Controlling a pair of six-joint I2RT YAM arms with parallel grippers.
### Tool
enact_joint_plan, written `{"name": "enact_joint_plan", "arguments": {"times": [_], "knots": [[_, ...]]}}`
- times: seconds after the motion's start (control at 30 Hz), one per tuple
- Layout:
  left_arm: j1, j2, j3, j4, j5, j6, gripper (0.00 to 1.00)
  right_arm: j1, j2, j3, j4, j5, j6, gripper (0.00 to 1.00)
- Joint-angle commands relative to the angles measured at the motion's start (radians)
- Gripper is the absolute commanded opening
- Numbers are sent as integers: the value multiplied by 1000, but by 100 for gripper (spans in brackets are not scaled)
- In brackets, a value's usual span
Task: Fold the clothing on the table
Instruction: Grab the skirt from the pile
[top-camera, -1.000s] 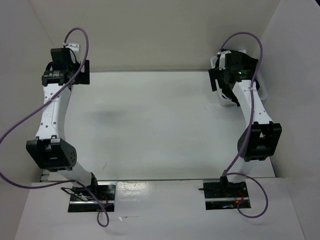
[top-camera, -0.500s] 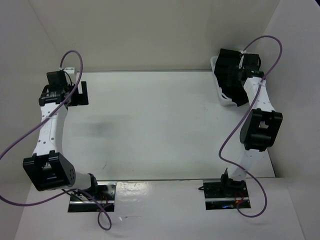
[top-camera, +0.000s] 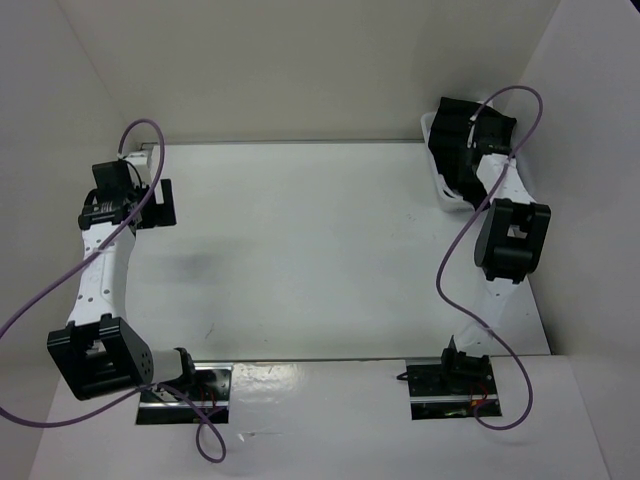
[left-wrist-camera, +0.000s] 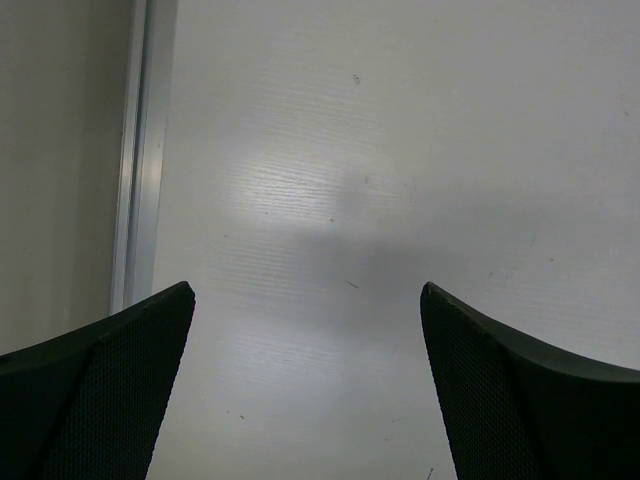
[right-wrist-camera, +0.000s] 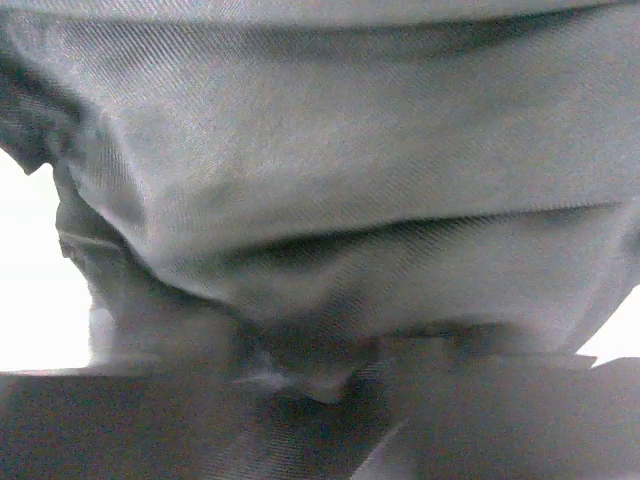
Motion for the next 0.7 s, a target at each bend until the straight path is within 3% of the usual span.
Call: {"name": "enact_joint_plan", "arguments": {"times": [0.0,0.03,0.07,0.47,0.67], "knots": [[2,-36,-6,23,20,14,100,6,14,96,57,25,5,34],[2,-36,-6,23,20,14,100,6,14,105,57,46,19,13],[2,-36,-6,12,20,14,100,-3,14,133,43,57,19,0],[2,-36,-6,2,11,33,100,-3,-202,401,-53,2,-30,0],[2,-26,3,2,34,43,100,81,-273,447,-177,-330,-43,0]]}}
